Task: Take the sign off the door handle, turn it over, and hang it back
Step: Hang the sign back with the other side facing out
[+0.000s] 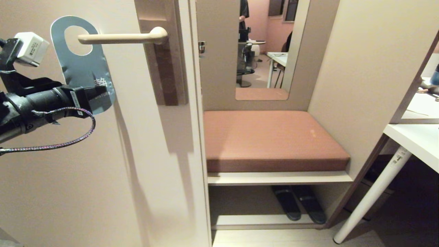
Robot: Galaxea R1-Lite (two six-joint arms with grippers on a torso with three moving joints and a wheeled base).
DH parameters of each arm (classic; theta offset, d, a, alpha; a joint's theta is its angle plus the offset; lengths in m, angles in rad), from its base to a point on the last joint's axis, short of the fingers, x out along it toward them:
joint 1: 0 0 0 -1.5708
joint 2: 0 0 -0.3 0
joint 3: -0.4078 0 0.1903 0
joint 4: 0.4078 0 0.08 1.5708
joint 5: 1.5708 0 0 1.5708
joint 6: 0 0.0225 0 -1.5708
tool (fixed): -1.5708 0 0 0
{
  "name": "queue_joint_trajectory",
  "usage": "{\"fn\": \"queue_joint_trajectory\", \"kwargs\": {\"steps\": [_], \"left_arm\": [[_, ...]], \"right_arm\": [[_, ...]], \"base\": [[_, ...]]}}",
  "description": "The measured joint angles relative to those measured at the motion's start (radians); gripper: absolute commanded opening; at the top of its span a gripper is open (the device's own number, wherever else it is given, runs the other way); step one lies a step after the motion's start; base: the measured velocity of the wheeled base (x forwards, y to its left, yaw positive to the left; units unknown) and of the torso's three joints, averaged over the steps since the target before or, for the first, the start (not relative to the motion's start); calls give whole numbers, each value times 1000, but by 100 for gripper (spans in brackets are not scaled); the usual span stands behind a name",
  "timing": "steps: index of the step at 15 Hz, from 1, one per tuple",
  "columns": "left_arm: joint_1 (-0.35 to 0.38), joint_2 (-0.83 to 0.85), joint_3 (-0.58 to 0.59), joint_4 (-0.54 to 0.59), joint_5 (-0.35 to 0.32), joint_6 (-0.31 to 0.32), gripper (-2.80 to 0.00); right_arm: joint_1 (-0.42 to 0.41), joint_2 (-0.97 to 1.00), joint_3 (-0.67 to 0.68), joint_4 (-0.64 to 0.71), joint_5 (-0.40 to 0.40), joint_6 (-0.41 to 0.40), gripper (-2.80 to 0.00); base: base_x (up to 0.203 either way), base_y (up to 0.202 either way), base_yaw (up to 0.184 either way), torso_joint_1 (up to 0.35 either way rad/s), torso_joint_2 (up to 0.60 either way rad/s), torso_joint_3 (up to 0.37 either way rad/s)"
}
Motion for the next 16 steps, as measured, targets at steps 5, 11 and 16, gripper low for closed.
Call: {"fn": "queue_joint_trajectory", "kwargs": {"steps": [5,11,16], "left_arm": [[-28,3,-6,0,4,-1,-280],[-58,1,-1,0,3,-2,-280],[-88,-6,-2,0,22,-3,-280]], "right_arm": [[0,0,0,0,0,0,-280],[0,0,0,0,0,0,-280],[0,0,0,0,0,0,-280]], "base": [[0,0,0,0,0,0],[0,0,0,0,0,0],[0,0,0,0,0,0]]}}
